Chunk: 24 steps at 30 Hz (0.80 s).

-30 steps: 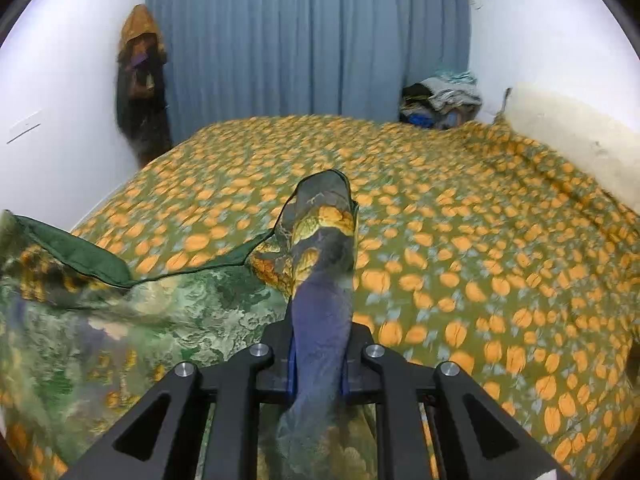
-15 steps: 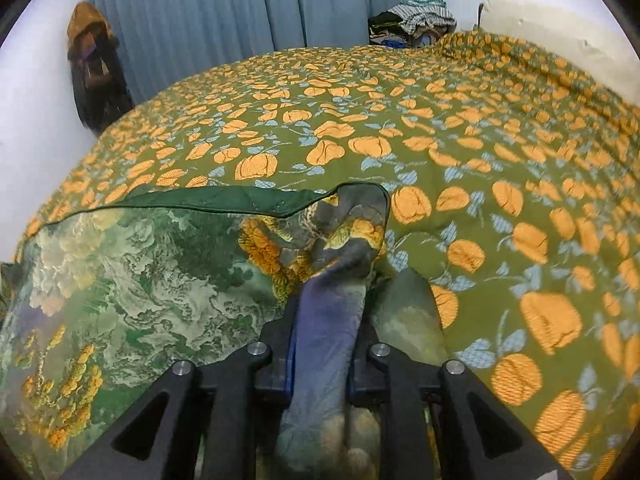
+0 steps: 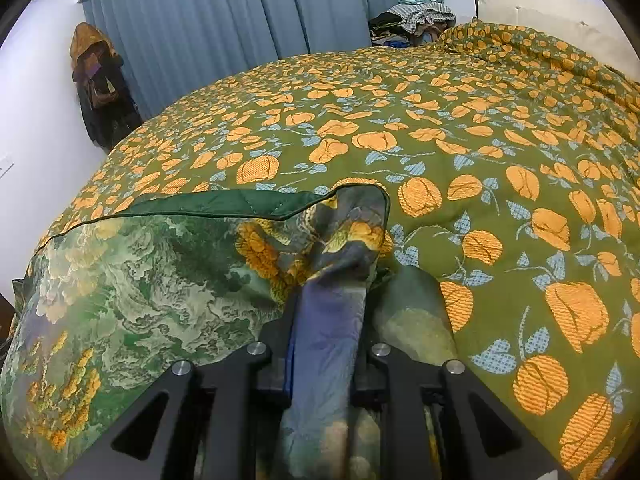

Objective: Fold large clothes
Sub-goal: 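Fold the hem up over the collar with both grippers and release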

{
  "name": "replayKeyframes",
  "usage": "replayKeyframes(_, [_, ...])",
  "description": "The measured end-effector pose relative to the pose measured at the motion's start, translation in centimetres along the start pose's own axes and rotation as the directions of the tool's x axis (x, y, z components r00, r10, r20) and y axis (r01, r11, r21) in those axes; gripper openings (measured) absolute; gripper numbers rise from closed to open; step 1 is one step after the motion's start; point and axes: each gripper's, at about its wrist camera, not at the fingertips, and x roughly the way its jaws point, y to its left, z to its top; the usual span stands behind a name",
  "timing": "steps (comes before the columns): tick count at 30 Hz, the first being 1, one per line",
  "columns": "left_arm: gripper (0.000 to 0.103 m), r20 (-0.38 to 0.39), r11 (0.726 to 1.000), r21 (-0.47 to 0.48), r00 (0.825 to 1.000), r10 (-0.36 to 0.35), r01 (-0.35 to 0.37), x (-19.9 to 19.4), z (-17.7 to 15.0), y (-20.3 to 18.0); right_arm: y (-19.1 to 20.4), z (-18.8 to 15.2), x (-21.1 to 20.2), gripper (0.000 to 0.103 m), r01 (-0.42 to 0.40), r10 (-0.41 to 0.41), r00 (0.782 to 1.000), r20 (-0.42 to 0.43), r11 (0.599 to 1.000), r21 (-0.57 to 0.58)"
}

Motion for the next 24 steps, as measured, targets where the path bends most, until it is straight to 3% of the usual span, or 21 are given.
replayKeyframes(5, [0.032,-0.04,1.0,0.02,0.999,0.016,-0.015,-0.7,0.9,-0.3,-0.7,0.7,-0.4,0.019,-0.029,0.031,0.999,-0.033,0.999,0.035])
replayKeyframes(6, [0.045,-0.053,1.0,0.014,0.998,0.015,-0.014,-1.0,1.2,0.0,-1.2,1.1,-0.7,0.02,-0.046,0.049,0.997,-0.051,0.997,0.06])
replayKeyframes(7, [0.068,-0.08,1.0,-0.01,0.997,0.016,-0.017,-1.7,1.8,0.7,-1.6,1.5,-1.0,0.022,-0.061,0.067,0.995,-0.068,0.995,0.084])
replayKeyframes(8, [0.077,-0.094,0.999,-0.033,0.996,0.007,-0.01,-2.3,2.1,1.3,-2.2,2.1,-1.6,0.025,-0.078,0.088,0.992,-0.088,0.99,0.116])
replayKeyframes(9, [0.087,-0.095,0.998,-0.059,0.995,-0.009,0.003,-3.2,2.3,2.1,-2.7,2.5,-2.3,0.035,-0.08,0.094,0.991,-0.097,0.988,0.135])
replayKeyframes(10, [0.089,-0.082,0.996,-0.087,0.996,-0.021,0.014,-4.4,2.4,2.9,-3.1,2.9,-3.2,0.048,-0.07,0.084,0.992,-0.095,0.987,0.142])
replayKeyframes(12, [0.089,-0.057,0.991,-0.131,0.997,-0.046,0.038,-7.2,2.3,4.7,-3.4,3.5,-6.3,0.057,-0.014,0.019,0.999,-0.05,0.993,0.114])
replayKeyframes(15, [0.09,-0.038,0.986,-0.148,0.996,-0.078,0.071,-10.3,1.0,5.9,-2.6,3.1,-10.5,0.057,-0.026,0.026,1.0,0.009,0.999,0.034])
replayKeyframes(18, [0.092,-0.032,0.992,-0.086,0.995,-0.09,0.087,-12.4,-0.9,5.0,-0.5,0.5,-14.2,0.058,-0.082,0.084,0.996,0.033,0.994,-0.068])
replayKeyframes(22, [0.093,-0.091,0.996,-0.027,0.992,-0.09,0.088,-12.0,-3.7,3.3,1.6,-4.2,-15.2,0.058,-0.196,0.189,0.98,-0.06,0.97,-0.142])
replayKeyframes(24, [0.092,-0.138,0.994,-0.086,0.987,-0.076,0.065,-11.1,-5.1,3.7,1.4,-6.4,-14.1,0.058,-0.111,0.099,0.991,-0.091,0.983,-0.146])
